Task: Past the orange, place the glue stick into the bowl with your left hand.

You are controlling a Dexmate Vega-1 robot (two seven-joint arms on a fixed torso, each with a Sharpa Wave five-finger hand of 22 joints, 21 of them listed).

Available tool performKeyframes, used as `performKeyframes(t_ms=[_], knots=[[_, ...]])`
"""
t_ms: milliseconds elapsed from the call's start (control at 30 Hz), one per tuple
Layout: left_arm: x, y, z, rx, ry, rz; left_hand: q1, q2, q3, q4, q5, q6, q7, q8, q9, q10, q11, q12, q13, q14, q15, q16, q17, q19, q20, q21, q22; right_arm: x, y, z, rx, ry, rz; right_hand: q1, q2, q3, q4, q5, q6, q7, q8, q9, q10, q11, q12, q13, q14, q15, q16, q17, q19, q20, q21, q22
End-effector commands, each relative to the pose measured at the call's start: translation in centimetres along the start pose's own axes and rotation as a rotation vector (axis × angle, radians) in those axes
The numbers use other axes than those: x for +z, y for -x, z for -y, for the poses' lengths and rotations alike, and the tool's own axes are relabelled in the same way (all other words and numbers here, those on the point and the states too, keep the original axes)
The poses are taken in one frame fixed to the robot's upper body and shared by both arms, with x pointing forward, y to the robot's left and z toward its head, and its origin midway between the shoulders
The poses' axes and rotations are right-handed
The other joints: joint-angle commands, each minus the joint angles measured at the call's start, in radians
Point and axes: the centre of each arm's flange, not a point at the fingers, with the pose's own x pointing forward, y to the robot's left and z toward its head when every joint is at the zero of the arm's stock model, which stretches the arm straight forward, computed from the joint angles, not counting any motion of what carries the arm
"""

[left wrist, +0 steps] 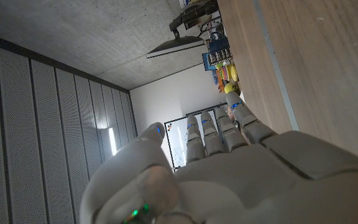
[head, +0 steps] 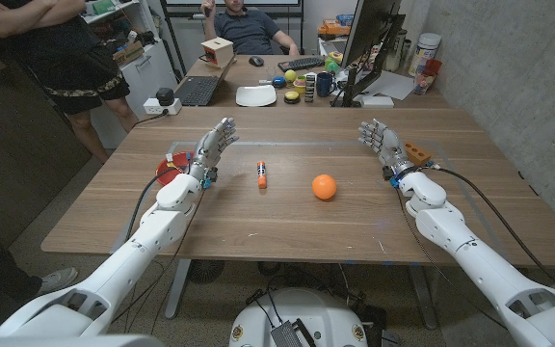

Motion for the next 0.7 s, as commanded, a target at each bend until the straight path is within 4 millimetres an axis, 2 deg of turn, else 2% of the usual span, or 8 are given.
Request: performKeyframes(t_ms=[33, 333, 500, 567, 600, 700], knots=[[0.3, -0.1, -0.4, 0.014, -0.017, 0.002, 0.009, 0.0, 0.005, -0.001, 0.007, 0.009, -0.002, 0.008, 0.002, 0.01, -0.001, 0.007, 0.002, 0.01, -0.016, 0.005, 0.003, 0.006, -0.002, 0.007, 0.003, -0.7, 0.3, 0.4, -0.004, 0.004, -0.019, 0.008, 0.0, 0.005, 0.0, 0.005, 0.007, 0.001, 0.006, 0.005, 0.007, 0.002, 0.003, 0.004, 0.009, 0.0, 0.006, 0.005, 0.007, 0.0, 0.007, 0.004], [1.7, 0.0, -0.8, 0.019, -0.153, 0.005, 0.015, -0.023, 0.0, -0.017, 0.008, -0.002, -0.016, 0.007, 0.002, 0.01, -0.013, 0.009, 0.002, 0.012, -0.025, 0.004, 0.0, 0.006, 0.003, 0.004, 0.002, -0.5, 0.2, 0.4, -0.001, 0.005, -0.011, 0.008, 0.0, 0.004, 0.0, 0.005, 0.007, 0.002, 0.007, 0.005, 0.007, 0.0, 0.003, 0.004, 0.009, -0.001, 0.006, 0.005, 0.008, -0.001, 0.006, 0.005], [2.7, -0.1, -0.7, 0.016, -0.246, 0.01, 0.037, -0.063, -0.006, -0.049, 0.009, -0.022, -0.038, 0.006, 0.001, 0.006, -0.029, 0.009, 0.001, 0.014, -0.035, 0.002, -0.004, 0.008, 0.001, 0.001, 0.002, -0.6, 0.1, 0.4, 0.001, 0.002, -0.012, 0.005, 0.0, 0.003, 0.002, 0.004, 0.008, 0.002, 0.007, 0.005, 0.007, 0.001, 0.003, 0.004, 0.008, -0.001, 0.006, 0.006, 0.008, -0.001, 0.005, 0.005], [3.0, -0.2, -0.7, 0.011, -0.275, 0.012, 0.04, -0.068, -0.006, -0.054, 0.009, -0.023, -0.038, 0.006, 0.001, 0.006, -0.03, 0.009, 0.001, 0.014, -0.035, 0.002, -0.005, 0.009, 0.0, 0.001, 0.002, -0.6, 0.1, 0.4, 0.001, 0.004, -0.012, 0.004, 0.0, 0.003, 0.003, 0.004, 0.007, 0.001, 0.007, 0.005, 0.006, 0.0, 0.003, 0.004, 0.008, -0.001, 0.006, 0.006, 0.007, -0.001, 0.005, 0.005], [3.2, -0.2, -0.6, 0.01, -0.292, 0.011, 0.05, -0.08, -0.007, -0.066, 0.01, -0.025, -0.04, 0.008, 0.001, 0.004, -0.038, 0.008, 0.001, 0.013, -0.037, 0.001, -0.006, 0.011, -0.001, 0.0, 0.002, -0.6, 0.1, 0.4, 0.002, 0.002, -0.011, 0.004, 0.0, 0.003, 0.003, 0.004, 0.007, 0.001, 0.007, 0.005, 0.007, 0.0, 0.003, 0.004, 0.009, -0.001, 0.006, 0.006, 0.007, -0.001, 0.005, 0.005], [3.8, -0.4, -0.4, 0.001, -0.352, 0.012, 0.062, -0.093, -0.008, -0.078, 0.01, -0.032, -0.044, 0.008, 0.001, 0.002, -0.042, 0.008, 0.001, 0.012, -0.041, 0.0, -0.007, 0.013, -0.007, -0.001, 0.002, -0.6, 0.1, 0.4, 0.003, 0.002, -0.007, 0.003, -0.001, 0.002, 0.004, 0.004, 0.007, 0.001, 0.007, 0.005, 0.007, 0.003, 0.003, 0.004, 0.009, -0.001, 0.006, 0.006, 0.008, -0.001, 0.004, 0.005]])
